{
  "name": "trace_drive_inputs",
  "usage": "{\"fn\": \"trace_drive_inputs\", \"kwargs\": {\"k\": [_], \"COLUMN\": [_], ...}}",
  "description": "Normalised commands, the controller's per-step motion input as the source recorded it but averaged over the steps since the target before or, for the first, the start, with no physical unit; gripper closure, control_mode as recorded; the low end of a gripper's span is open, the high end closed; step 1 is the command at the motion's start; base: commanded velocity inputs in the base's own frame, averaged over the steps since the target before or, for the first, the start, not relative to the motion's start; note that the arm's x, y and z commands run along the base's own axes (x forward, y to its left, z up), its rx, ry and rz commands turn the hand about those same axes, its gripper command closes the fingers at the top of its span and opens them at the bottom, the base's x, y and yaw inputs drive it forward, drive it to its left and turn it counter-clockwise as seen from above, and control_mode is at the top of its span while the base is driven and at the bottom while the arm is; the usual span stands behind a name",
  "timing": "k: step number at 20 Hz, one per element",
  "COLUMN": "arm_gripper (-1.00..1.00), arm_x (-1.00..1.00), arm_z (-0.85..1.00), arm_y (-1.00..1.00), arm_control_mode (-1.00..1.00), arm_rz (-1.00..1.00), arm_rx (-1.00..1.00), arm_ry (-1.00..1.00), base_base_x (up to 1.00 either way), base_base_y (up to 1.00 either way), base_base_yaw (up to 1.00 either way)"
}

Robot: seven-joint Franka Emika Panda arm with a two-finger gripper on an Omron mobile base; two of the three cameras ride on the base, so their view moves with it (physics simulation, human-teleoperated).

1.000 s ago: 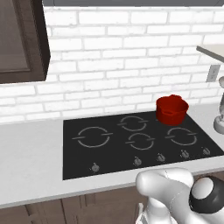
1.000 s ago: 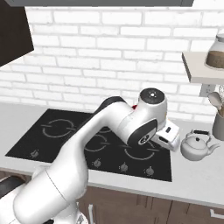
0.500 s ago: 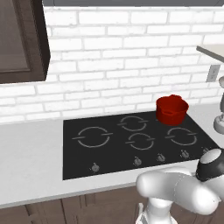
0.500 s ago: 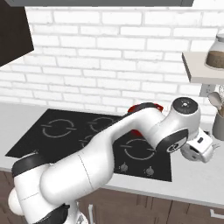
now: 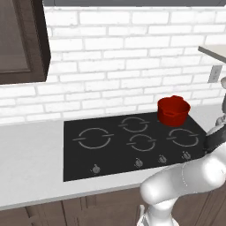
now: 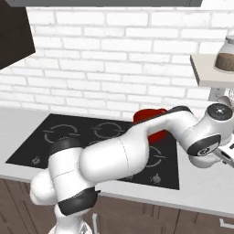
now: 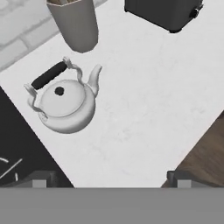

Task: Pick the kettle from the counter and place it on a stove burner. Then turn the burner on.

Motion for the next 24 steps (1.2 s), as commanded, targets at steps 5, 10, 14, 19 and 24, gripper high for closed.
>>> {"fn": "trace_drive_inputs", "kwargs": {"k": [5, 10, 14, 19, 24], "arm_gripper": [-1.00, -1.00, -1.00, -1.00, -1.00], "arm_x": [0.60, 0.76, 0.33, 0.40, 0.28], "arm_z": [-0.01, -0.01, 0.00, -0.26, -0.63], "arm_y": [-0.41, -0.06, -0.21, -0.02, 0.00], "arm_control_mode": [-1.00, -1.00, -1.00, -1.00, -1.00], "arm_rz": [-0.03, -0.10, -0.08, -0.10, -0.11], "arm_rx": [0.13, 0.09, 0.15, 0.13, 0.13], "arm_ry": [0.00, 0.00, 0.00, 0.06, 0.04], "base_base_x": [0.00, 0.00, 0.00, 0.00, 0.00], "base_base_y": [0.00, 0.00, 0.00, 0.00, 0.00], "base_base_yaw": [0.00, 0.00, 0.00, 0.00, 0.00]}}
